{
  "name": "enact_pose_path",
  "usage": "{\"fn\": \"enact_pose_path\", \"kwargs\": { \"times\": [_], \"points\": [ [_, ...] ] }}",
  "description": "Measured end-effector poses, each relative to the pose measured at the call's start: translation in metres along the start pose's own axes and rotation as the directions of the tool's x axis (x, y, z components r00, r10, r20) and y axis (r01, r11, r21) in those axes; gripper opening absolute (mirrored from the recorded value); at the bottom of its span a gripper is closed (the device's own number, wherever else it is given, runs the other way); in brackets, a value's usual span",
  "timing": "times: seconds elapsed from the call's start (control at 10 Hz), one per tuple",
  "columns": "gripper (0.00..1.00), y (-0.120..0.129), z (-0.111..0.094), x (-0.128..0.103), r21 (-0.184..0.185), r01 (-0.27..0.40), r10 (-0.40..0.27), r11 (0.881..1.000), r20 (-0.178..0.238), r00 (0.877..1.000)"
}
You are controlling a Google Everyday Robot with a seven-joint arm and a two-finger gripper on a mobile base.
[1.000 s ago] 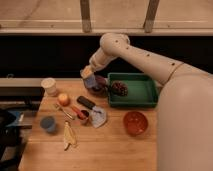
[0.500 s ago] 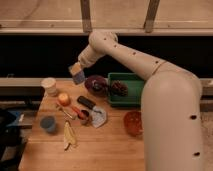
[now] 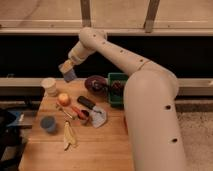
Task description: Place sponge in paper cup
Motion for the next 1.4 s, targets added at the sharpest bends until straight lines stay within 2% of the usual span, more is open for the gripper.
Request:
{"fn": "enact_pose_path", "kwargs": {
  "times": [0.2,0.5,0.8,1.4],
  "points": [
    [0.0,0.003,0.008,-0.01,-0.016,0.031,-0.031,0.999,0.004,1.0],
    [0.0,0.011,0.012,-0.018,0.009,0.087,-0.087,0.996,0.039,0.995],
    [0.0,0.018,0.022,-0.027,0.021,0.126,-0.127,0.992,0.055,0.99],
    [0.0,0.031,0.056,-0.055,-0.008,0.182,-0.181,0.983,0.06,0.982]
  ]
}}
